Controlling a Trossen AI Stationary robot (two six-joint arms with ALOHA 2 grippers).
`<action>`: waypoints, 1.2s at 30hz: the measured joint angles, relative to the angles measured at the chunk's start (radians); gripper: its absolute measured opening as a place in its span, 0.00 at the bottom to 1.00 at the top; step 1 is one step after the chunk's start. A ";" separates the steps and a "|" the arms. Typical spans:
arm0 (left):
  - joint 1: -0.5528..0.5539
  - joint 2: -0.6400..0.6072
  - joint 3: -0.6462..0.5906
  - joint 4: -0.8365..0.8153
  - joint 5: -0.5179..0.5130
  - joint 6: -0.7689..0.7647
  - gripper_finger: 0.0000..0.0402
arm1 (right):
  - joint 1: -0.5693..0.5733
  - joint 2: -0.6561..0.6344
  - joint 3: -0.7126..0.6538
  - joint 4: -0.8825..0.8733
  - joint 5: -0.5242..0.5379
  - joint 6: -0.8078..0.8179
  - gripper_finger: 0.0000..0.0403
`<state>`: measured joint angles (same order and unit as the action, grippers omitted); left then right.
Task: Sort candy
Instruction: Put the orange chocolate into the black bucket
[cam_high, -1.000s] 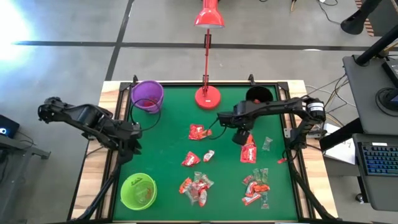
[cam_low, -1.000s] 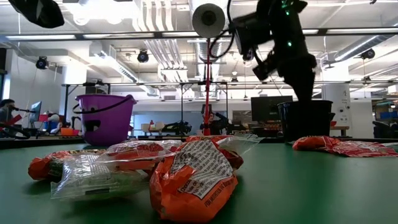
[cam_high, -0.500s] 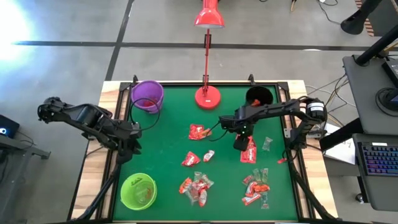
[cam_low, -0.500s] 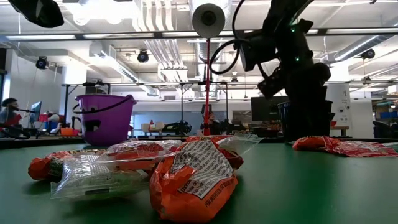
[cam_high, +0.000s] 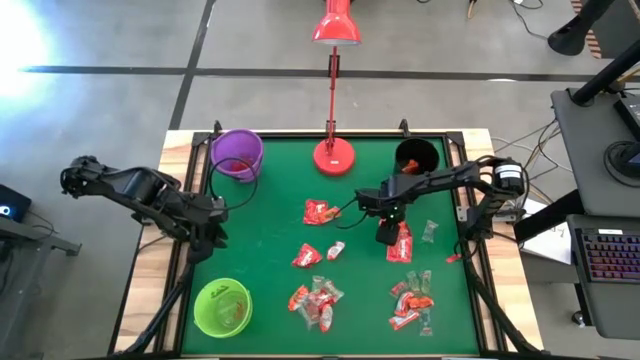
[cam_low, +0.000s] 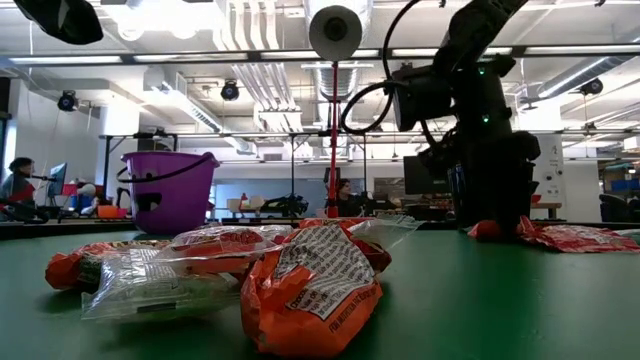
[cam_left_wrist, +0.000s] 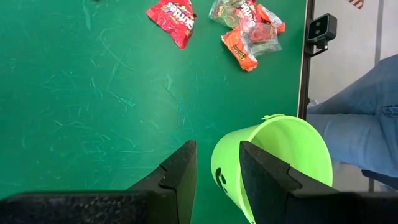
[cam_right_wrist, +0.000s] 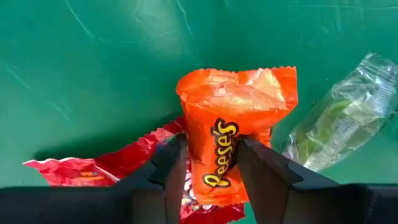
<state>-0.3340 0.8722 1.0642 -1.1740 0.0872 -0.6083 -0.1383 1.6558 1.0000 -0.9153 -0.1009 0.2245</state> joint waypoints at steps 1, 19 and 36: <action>0.000 0.002 0.000 0.000 0.000 0.000 0.26 | 0.000 -0.001 -0.003 0.001 0.000 0.001 0.31; 0.000 0.010 0.000 -0.001 -0.001 0.003 0.26 | 0.000 -0.071 0.022 -0.010 -0.008 0.083 0.03; 0.000 0.002 0.000 -0.002 -0.367 0.083 0.26 | -0.027 -0.386 0.231 -0.027 0.222 0.229 0.03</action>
<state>-0.3340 0.8743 1.0645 -1.1759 -0.2796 -0.5248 -0.1654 1.2699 1.2309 -0.9418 0.1210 0.4538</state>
